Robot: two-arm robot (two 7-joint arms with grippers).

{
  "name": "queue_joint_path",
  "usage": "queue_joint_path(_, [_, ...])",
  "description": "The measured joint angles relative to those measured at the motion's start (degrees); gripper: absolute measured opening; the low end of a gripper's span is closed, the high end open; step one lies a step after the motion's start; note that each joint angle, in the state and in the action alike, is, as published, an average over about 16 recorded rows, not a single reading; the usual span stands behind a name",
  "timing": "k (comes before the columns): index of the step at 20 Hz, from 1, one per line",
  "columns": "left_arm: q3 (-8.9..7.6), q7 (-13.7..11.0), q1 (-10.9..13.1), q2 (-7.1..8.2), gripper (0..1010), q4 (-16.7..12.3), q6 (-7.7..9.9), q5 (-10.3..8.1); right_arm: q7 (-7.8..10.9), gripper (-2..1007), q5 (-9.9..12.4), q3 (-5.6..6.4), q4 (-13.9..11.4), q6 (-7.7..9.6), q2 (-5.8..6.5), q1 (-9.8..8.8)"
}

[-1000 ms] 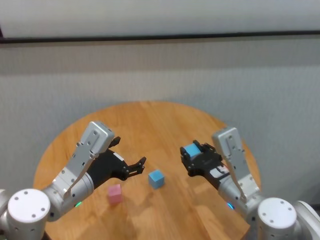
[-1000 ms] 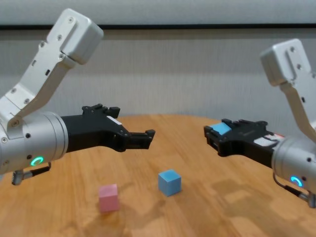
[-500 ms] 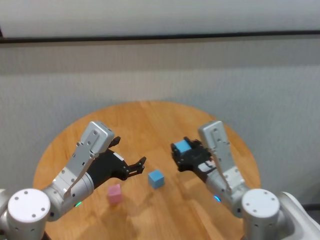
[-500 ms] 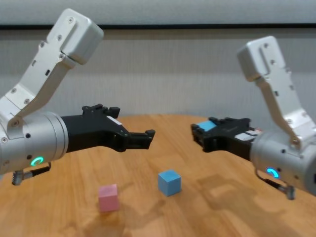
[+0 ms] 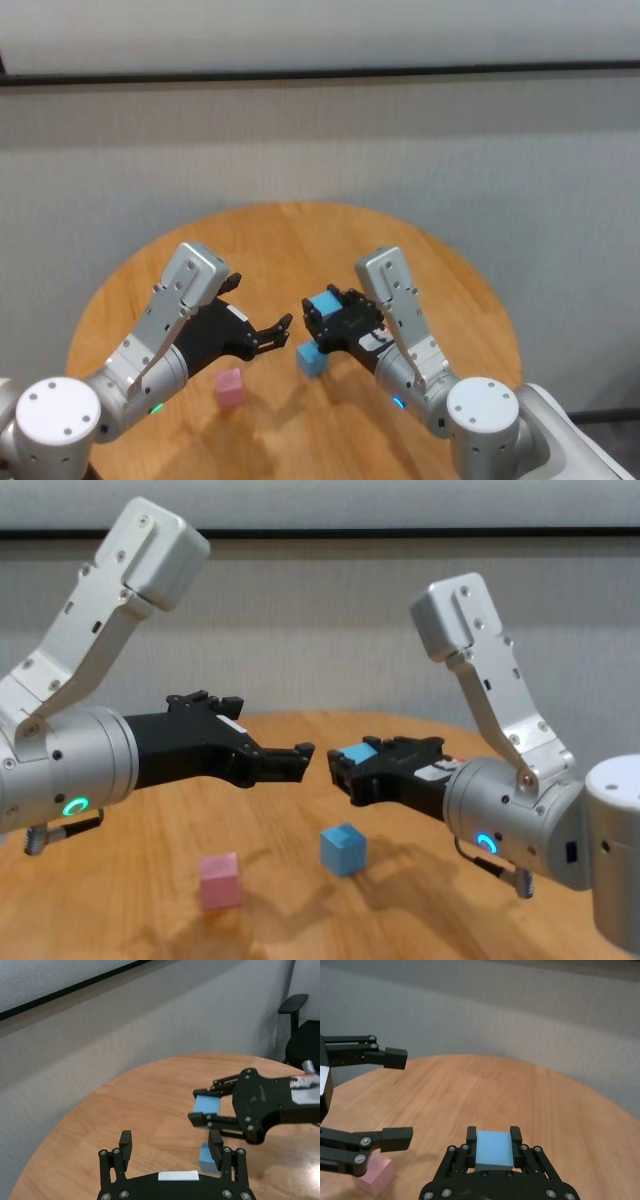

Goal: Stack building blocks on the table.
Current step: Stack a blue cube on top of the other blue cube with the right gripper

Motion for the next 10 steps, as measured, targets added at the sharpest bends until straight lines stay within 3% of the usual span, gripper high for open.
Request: queue_joint_path(10, [0.00, 0.00, 0.00, 0.00, 1002, 0.00, 0.00, 0.00, 0.80, 377, -0.46, -1.54, 4.07, -1.13, -0.93, 1.12])
